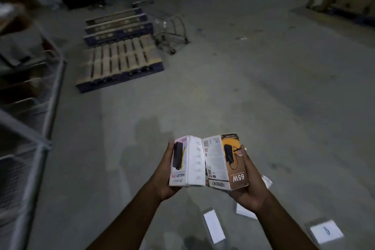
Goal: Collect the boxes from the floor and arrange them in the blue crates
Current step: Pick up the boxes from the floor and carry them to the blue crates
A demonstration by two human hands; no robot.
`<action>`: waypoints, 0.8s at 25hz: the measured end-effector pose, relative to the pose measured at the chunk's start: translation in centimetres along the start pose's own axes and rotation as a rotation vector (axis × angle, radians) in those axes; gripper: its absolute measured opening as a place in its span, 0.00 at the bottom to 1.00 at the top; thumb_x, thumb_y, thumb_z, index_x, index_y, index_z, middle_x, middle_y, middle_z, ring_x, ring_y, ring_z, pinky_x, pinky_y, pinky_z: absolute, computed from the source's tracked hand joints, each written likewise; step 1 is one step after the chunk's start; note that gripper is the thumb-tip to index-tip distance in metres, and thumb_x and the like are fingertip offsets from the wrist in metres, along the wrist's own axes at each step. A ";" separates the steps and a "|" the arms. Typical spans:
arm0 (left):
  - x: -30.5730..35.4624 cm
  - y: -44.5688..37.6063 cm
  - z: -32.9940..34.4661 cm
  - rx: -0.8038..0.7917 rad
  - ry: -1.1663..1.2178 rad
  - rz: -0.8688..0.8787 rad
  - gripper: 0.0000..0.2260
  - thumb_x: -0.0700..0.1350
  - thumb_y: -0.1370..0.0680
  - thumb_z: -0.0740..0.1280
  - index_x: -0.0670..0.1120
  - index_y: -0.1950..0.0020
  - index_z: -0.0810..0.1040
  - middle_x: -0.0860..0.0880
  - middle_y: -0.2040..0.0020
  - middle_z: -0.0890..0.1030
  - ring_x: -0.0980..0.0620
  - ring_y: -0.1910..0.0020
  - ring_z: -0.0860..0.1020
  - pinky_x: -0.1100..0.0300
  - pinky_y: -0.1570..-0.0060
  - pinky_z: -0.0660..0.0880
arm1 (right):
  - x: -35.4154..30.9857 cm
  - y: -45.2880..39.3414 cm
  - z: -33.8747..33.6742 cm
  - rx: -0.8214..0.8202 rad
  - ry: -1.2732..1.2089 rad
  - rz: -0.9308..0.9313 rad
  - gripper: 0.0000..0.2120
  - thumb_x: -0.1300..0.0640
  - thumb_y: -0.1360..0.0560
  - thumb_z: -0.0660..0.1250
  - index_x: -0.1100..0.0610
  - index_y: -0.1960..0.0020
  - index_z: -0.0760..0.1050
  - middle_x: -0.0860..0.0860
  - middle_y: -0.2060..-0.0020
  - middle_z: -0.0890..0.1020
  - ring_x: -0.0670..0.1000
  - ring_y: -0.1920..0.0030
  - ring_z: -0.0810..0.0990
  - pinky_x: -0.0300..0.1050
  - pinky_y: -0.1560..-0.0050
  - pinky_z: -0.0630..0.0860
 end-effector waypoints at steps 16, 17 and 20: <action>5.0 30.7 -44.9 0.876 0.240 0.558 0.30 0.65 0.29 0.68 0.42 0.39 0.80 0.43 0.48 0.86 0.43 0.51 0.86 0.48 0.55 0.83 | 40.5 -16.1 30.4 -0.289 0.802 0.443 0.25 0.39 0.21 0.55 0.50 0.31 0.75 0.56 0.38 0.82 0.61 0.38 0.81 0.67 0.34 0.71; 4.9 32.4 -46.5 0.882 0.244 0.583 0.28 0.65 0.27 0.67 0.43 0.39 0.81 0.43 0.47 0.86 0.43 0.50 0.86 0.48 0.53 0.82 | 42.6 -16.6 31.8 -0.323 0.858 0.465 0.24 0.40 0.22 0.58 0.49 0.32 0.75 0.55 0.39 0.83 0.60 0.40 0.82 0.67 0.35 0.73; 5.0 36.8 -51.0 0.888 0.306 0.636 0.35 0.69 0.26 0.66 0.45 0.30 0.75 0.44 0.36 0.82 0.43 0.42 0.83 0.43 0.42 0.79 | 48.5 -18.7 36.6 -0.451 0.998 0.471 0.23 0.41 0.23 0.61 0.46 0.30 0.72 0.53 0.41 0.84 0.59 0.42 0.83 0.65 0.40 0.77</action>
Point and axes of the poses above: each hand's wrist, its own y-axis away from the middle knuckle, its own z-axis out of the palm, x = y × z, the point moved 6 cm from there along -y, towards the middle knuckle
